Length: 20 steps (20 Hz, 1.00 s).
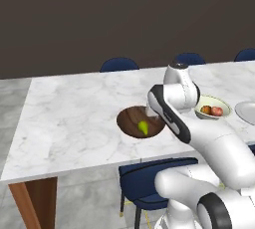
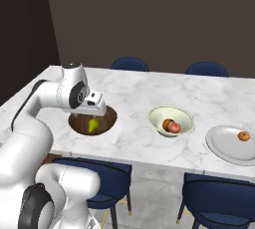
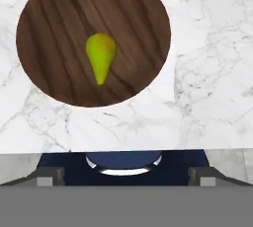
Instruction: Take the fruits from the plate on the dining counter and place two fruits in each bowl.
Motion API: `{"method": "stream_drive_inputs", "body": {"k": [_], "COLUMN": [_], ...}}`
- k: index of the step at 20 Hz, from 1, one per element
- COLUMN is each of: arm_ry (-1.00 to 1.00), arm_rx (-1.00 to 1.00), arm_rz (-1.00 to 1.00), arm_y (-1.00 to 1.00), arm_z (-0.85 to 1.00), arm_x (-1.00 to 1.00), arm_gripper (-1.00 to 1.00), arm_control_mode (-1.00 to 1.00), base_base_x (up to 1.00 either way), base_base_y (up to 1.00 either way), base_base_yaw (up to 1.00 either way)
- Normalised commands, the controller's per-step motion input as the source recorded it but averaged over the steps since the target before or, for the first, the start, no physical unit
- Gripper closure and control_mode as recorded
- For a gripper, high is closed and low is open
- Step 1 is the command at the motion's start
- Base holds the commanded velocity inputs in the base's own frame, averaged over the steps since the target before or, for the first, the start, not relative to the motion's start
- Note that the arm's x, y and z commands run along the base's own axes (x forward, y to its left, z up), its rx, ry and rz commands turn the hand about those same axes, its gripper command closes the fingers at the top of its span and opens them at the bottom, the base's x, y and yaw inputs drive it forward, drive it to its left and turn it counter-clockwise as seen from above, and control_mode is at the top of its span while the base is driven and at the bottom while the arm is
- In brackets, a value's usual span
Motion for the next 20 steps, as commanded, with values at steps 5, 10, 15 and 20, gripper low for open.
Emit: {"method": "stream_drive_inputs", "body": {"k": [5,10,15,20], "arm_ry": [0.00,0.00,0.00,0.00], "arm_rx": [0.00,0.00,0.00,0.00], "arm_rz": [0.00,0.00,0.00,0.00], "arm_y": [0.00,0.00,0.00,0.00], "arm_z": [0.00,0.00,0.00,0.00], "arm_x": [0.00,0.00,0.00,0.00], "arm_gripper": [-1.00,-1.00,-1.00,-1.00], "arm_control_mode": [1.00,1.00,1.00,1.00], "base_base_x": [-0.01,-0.59,-0.19,0.00], "base_base_y": [0.00,-0.47,-0.90,-1.00], "base_base_yaw": [0.00,-0.02,-0.05,-0.04]}}
